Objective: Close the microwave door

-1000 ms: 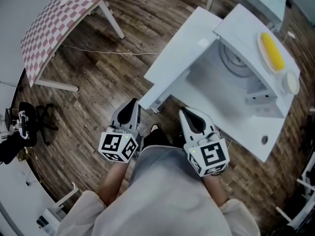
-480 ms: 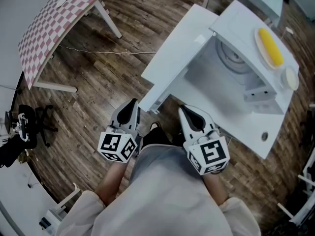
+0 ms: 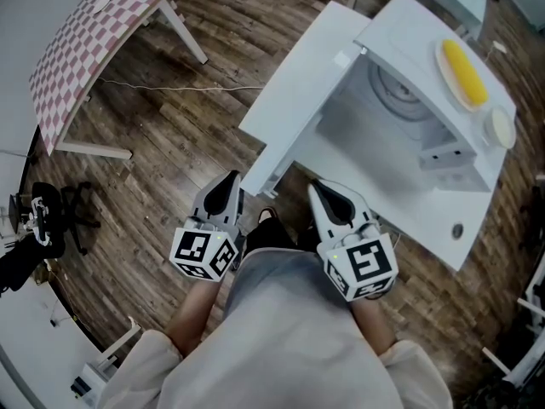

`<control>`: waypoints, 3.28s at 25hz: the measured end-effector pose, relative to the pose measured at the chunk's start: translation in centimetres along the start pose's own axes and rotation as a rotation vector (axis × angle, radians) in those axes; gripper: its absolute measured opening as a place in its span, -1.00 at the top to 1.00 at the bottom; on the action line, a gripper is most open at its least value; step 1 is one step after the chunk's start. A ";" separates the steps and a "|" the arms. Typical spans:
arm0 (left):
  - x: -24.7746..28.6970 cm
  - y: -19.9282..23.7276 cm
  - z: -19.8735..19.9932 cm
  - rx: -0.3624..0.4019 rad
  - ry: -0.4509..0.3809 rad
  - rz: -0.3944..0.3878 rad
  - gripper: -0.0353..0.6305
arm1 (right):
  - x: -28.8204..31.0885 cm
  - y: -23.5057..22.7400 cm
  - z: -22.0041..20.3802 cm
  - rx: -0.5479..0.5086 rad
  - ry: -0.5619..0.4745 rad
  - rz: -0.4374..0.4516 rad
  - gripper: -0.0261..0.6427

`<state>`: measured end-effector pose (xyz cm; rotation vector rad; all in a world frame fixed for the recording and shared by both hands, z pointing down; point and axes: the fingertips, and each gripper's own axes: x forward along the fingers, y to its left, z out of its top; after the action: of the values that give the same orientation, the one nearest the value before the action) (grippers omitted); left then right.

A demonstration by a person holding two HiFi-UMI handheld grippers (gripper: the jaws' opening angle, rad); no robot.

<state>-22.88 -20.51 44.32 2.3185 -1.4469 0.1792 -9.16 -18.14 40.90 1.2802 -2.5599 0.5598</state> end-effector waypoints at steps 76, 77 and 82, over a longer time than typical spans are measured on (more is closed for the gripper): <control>6.2 -29.7 -4.7 0.150 0.085 -0.571 0.83 | -19.1 -11.8 -3.8 0.139 -0.139 -0.355 0.85; 6.4 -29.9 -4.7 0.154 0.085 -0.578 0.83 | -19.2 -11.9 -4.0 0.143 -0.135 -0.363 0.85; 7.3 -31.3 -4.6 0.162 0.093 -0.621 0.83 | -20.2 -12.9 -4.3 0.161 -0.133 -0.404 0.85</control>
<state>8.64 -12.75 42.49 2.7238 -0.6363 0.2242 13.38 -8.80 40.50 1.8848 -2.2906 0.6200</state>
